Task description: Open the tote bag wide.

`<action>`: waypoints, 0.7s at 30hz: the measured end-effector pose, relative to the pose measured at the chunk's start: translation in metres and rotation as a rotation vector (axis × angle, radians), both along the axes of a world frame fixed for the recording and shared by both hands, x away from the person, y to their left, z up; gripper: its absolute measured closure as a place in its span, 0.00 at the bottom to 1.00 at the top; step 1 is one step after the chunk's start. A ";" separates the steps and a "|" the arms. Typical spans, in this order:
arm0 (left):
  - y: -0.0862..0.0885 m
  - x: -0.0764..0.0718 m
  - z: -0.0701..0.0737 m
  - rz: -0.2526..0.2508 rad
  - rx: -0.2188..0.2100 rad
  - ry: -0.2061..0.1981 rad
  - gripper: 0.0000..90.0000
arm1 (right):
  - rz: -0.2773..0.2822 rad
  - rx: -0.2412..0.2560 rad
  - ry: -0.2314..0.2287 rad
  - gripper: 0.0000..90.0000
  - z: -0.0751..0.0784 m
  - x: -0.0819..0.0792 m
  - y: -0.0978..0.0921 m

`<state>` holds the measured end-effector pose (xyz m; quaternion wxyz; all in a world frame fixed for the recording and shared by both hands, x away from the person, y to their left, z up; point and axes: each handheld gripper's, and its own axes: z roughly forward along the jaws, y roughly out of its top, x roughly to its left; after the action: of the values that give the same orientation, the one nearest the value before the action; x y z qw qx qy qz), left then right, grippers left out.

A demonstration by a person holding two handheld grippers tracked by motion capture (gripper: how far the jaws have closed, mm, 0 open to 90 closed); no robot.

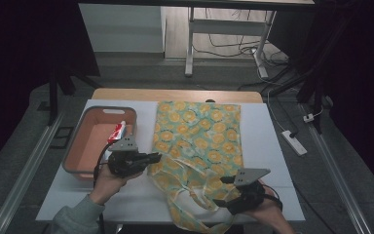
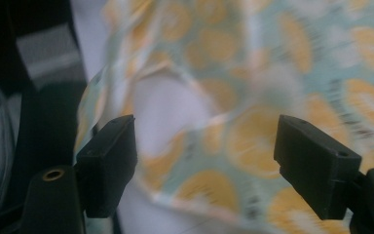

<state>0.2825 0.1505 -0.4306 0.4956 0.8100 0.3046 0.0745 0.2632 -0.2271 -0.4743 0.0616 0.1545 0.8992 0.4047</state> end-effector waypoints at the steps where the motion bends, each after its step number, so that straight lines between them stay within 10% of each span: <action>1: 0.000 0.001 0.000 0.003 -0.001 0.001 0.98 | 0.017 -0.002 0.009 0.26 -0.002 -0.002 0.003; 13: 0.003 0.005 -0.002 0.013 -0.004 0.012 0.98 | 0.036 -0.144 0.003 0.30 -0.035 -0.004 0.030; 21: 0.005 0.005 -0.002 0.019 0.000 0.009 0.98 | -0.026 -0.196 -0.011 0.87 -0.042 0.005 0.032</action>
<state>0.2870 0.1555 -0.4328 0.4935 0.8074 0.3145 0.0756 0.2677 -0.1948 -0.5160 0.0865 0.1570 0.9320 0.3150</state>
